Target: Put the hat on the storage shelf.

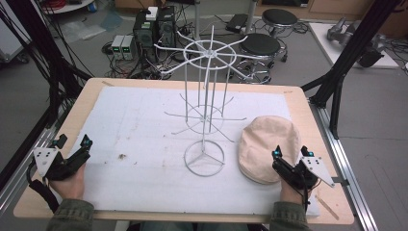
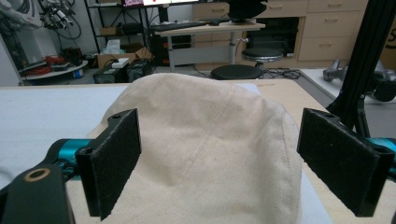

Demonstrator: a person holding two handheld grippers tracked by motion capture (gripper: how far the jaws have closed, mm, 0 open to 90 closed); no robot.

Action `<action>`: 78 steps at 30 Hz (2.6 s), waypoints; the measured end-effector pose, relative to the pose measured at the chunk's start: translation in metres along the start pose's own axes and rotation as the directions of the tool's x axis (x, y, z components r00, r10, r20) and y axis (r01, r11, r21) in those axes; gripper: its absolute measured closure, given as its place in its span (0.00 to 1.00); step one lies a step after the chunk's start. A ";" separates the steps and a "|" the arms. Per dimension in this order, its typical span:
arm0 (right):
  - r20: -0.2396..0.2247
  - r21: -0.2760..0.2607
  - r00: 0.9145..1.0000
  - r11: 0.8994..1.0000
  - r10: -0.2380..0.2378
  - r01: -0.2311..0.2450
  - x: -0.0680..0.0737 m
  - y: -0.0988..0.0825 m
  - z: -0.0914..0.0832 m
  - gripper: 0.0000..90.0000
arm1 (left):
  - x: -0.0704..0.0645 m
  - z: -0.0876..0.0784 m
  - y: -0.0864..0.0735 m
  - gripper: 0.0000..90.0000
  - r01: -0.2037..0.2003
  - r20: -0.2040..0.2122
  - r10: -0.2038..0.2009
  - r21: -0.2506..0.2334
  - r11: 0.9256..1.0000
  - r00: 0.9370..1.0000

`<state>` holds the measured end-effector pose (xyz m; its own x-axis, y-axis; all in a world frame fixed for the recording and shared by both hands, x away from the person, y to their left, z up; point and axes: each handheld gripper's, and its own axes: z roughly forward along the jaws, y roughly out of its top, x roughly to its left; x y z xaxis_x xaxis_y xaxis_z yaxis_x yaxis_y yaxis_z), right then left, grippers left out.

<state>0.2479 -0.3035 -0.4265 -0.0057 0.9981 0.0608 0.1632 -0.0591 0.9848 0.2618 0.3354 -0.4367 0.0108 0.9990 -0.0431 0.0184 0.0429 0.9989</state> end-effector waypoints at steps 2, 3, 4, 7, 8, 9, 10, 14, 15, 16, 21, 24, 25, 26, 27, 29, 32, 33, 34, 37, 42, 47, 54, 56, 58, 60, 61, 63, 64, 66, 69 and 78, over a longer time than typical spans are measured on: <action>0.003 0.003 1.000 1.000 0.001 -0.001 0.000 0.000 -0.001 0.14 | 0.000 0.000 0.000 0.30 0.002 -0.002 -0.002 -0.002 1.000 1.000; 0.006 -0.002 1.000 1.000 0.002 -0.002 0.000 0.000 -0.001 0.14 | 0.000 0.000 0.000 0.30 -0.001 -0.003 0.001 -0.003 1.000 1.000; 0.006 0.000 1.000 1.000 0.003 -0.003 0.000 0.000 -0.002 0.14 | 0.000 0.000 0.000 0.30 0.000 -0.003 0.000 -0.003 1.000 1.000; 0.012 0.011 1.000 1.000 0.003 -0.003 -0.001 0.000 -0.001 0.14 | 0.000 0.000 0.000 0.30 -0.004 0.001 0.004 0.003 1.000 1.000; 0.012 0.017 1.000 1.000 0.002 -0.003 -0.001 0.000 -0.001 0.14 | 0.000 0.001 -0.001 0.30 -0.003 0.002 0.003 0.003 1.000 1.000; 0.015 0.016 1.000 1.000 0.002 -0.002 -0.001 -0.001 0.000 0.14 | -0.001 0.001 -0.001 0.30 -0.002 0.002 0.002 0.003 1.000 1.000; 0.016 0.020 1.000 1.000 0.001 -0.001 -0.001 -0.001 0.000 0.14 | -0.001 0.001 -0.001 0.30 -0.002 0.002 0.002 0.003 1.000 1.000; 0.031 0.006 1.000 1.000 -0.003 0.003 -0.001 0.000 -0.002 0.14 | -0.002 0.002 0.000 0.30 -0.004 0.005 0.004 0.003 1.000 1.000; 0.030 0.000 1.000 1.000 0.000 0.000 0.000 0.000 -0.002 0.14 | -0.002 0.002 0.000 0.30 -0.006 0.007 0.005 0.004 1.000 1.000; 0.031 0.001 0.999 1.000 -0.006 0.006 -0.001 0.000 -0.003 0.14 | -0.002 0.002 0.000 0.30 -0.005 0.008 0.005 0.001 1.000 1.000; 0.037 -0.003 0.999 1.000 -0.012 0.012 0.000 0.001 -0.003 0.14 | -0.003 0.001 0.000 0.30 -0.004 0.008 0.004 0.000 1.000 1.000; 0.043 -0.014 0.999 1.000 -0.013 0.013 0.001 0.002 -0.005 0.14 | -0.002 0.001 0.000 0.30 -0.001 0.007 0.001 -0.003 1.000 1.000; 0.047 -0.020 0.999 1.000 -0.018 0.019 0.001 0.002 -0.006 0.14 | -0.002 0.001 0.000 0.30 -0.002 0.007 0.002 -0.002 1.000 1.000; 0.046 -0.029 0.999 0.999 -0.021 0.022 0.001 0.002 -0.006 0.14 | -0.002 0.001 0.000 0.30 -0.002 0.007 0.002 -0.002 1.000 1.000; 0.050 -0.035 0.998 0.999 -0.023 0.025 0.001 0.003 -0.007 0.14 | -0.002 0.002 0.000 0.30 -0.003 0.007 0.003 -0.001 1.000 1.000; 0.053 -0.043 0.998 0.999 -0.031 0.033 0.002 0.003 -0.007 0.14 | -0.002 0.002 0.000 0.30 -0.006 0.007 0.006 0.003 1.000 1.000; 0.060 -0.018 0.998 0.999 -0.025 0.026 0.002 0.002 -0.004 0.14 | -0.002 0.002 0.000 0.30 -0.006 0.008 0.005 0.003 1.000 1.000; 0.065 -0.002 0.998 1.000 -0.016 0.016 0.002 0.001 -0.003 0.14 | -0.002 0.002 0.000 0.30 -0.004 0.006 0.004 0.001 1.000 1.000; 0.059 0.011 0.998 1.000 -0.012 0.012 0.000 0.001 -0.002 0.14 | -0.002 0.002 0.000 0.30 -0.002 0.006 0.002 0.000 1.000 1.000; 0.076 0.034 0.997 0.999 0.005 -0.007 0.000 0.000 -0.001 0.15 | -0.002 0.002 0.000 0.30 -0.003 0.006 0.003 0.001 1.000 1.000; 0.106 0.092 0.994 0.995 0.037 -0.047 -0.001 -0.002 0.003 0.16 | -0.002 0.002 0.000 0.30 0.001 0.003 -0.001 -0.003 1.000 1.000; 0.110 0.143 0.992 0.987 0.056 -0.071 -0.003 -0.006 0.009 0.16 | -0.001 0.001 0.000 0.30 0.005 0.000 -0.005 -0.005 1.000 1.000; 0.127 0.162 0.990 0.983 0.068 -0.088 -0.003 -0.007 0.013 0.17 | -0.001 0.002 0.000 0.30 0.001 0.003 -0.001 -0.003 1.000 1.000; 0.130 0.178 0.989 0.979 0.076 -0.099 -0.004 -0.009 0.015 0.17 | -0.002 0.002 0.000 0.30 0.001 0.003 -0.001 -0.003 1.000 1.000; 0.121 0.192 0.988 0.974 0.098 -0.120 -0.004 -0.009 0.017 0.18 | -0.002 0.002 0.000 0.30 -0.001 0.004 0.001 -0.005 1.000 1.000; 0.128 0.197 0.986 0.971 0.109 -0.133 -0.004 -0.010 0.017 0.18 | -0.003 0.002 0.001 0.30 -0.001 0.003 0.001 -0.010 1.000 1.000; 0.133 0.197 0.985 0.971 0.108 -0.133 -0.004 -0.010 0.017 0.18 | -0.003 0.002 0.001 0.30 0.001 0.005 -0.001 -0.013 1.000 1.000; 0.140 0.207 0.982 0.967 0.123 -0.151 -0.005 -0.010 0.018 0.18 | -0.003 0.002 0.001 0.30 0.003 0.003 -0.003 -0.014 1.000 1.000; 0.143 0.214 0.981 0.964 0.131 -0.159 -0.006 -0.011 0.019 0.18 | -0.003 0.002 0.001 0.30 0.003 0.003 -0.003 -0.014 1.000 1.000; 0.147 0.232 0.978 0.957 0.145 -0.177 -0.006 -0.011 0.020 0.18 | -0.004 0.002 0.001 0.30 0.004 0.003 -0.004 -0.014 1.000 1.000; 0.137 0.256 0.978 0.948 0.159 -0.190 -0.006 -0.013 0.022 0.18 | -0.004 0.002 0.001 0.30 0.003 0.001 -0.003 -0.017 1.000 1.000; 0.150 0.300 0.976 0.933 0.159 -0.198 -0.005 -0.015 0.027 0.18 | -0.004 0.002 0.001 0.30 0.002 -0.001 -0.002 -0.017 1.000 1.000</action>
<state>0.2720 -0.3075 -0.4456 0.1682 0.9669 0.1916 0.4492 -0.2482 0.8583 0.2639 0.3319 -0.4356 0.0094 0.9989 -0.0454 0.0017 0.0454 0.9990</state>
